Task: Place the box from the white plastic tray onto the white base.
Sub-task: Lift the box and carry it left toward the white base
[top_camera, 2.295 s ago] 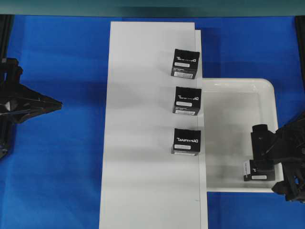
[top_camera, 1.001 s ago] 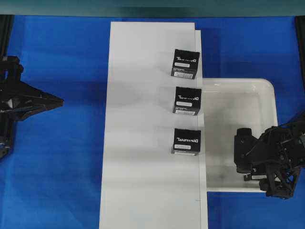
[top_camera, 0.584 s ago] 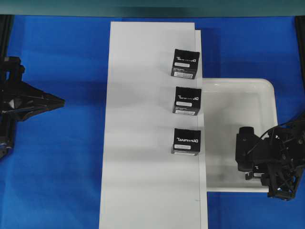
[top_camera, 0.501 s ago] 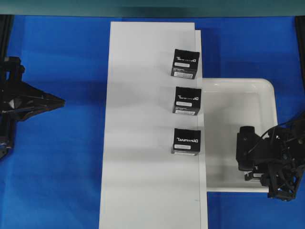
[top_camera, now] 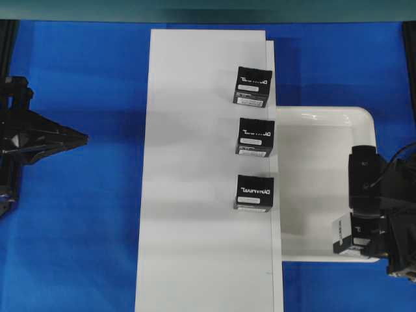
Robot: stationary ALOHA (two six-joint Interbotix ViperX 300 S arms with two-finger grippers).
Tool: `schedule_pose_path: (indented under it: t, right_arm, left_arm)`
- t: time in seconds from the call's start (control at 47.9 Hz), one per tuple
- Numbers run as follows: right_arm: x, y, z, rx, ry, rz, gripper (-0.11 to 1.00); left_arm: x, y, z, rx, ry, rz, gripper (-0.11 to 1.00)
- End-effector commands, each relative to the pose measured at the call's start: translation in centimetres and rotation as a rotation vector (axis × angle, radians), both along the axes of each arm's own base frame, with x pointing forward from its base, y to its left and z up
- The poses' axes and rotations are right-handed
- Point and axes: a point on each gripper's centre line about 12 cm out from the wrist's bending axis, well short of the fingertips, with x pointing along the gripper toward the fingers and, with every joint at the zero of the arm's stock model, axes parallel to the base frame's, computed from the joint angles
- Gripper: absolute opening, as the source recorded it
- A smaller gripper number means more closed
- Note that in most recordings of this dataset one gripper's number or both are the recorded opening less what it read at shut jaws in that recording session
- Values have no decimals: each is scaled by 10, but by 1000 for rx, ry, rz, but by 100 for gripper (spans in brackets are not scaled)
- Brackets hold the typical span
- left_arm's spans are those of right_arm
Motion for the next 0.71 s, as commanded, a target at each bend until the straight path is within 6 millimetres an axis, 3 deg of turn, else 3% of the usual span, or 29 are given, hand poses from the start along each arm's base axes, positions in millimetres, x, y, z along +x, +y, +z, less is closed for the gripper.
schedule_pose_path:
  t: [0.0, 0.104, 0.25, 0.417, 0.688]
  right_arm:
    - [12, 5, 30, 33, -58, -5, 60]
    - [24, 12, 52, 74, -90, -12, 60]
    - [41, 20, 61, 72, -26, 0, 60]
    - [71, 28, 57, 19, 81, 25, 60]
    - [115, 29, 34, -102, 137, 21, 60]
  left_arm:
    - [2, 1, 11, 0, -28, 3, -7]
    - [2, 0, 11, 2, -28, 1, -7]
    - [3, 0, 14, 2, -31, 0, -7]
    - [3, -2, 16, 0, -37, -9, -7]
    - [3, -6, 17, 0, -38, -26, -7]
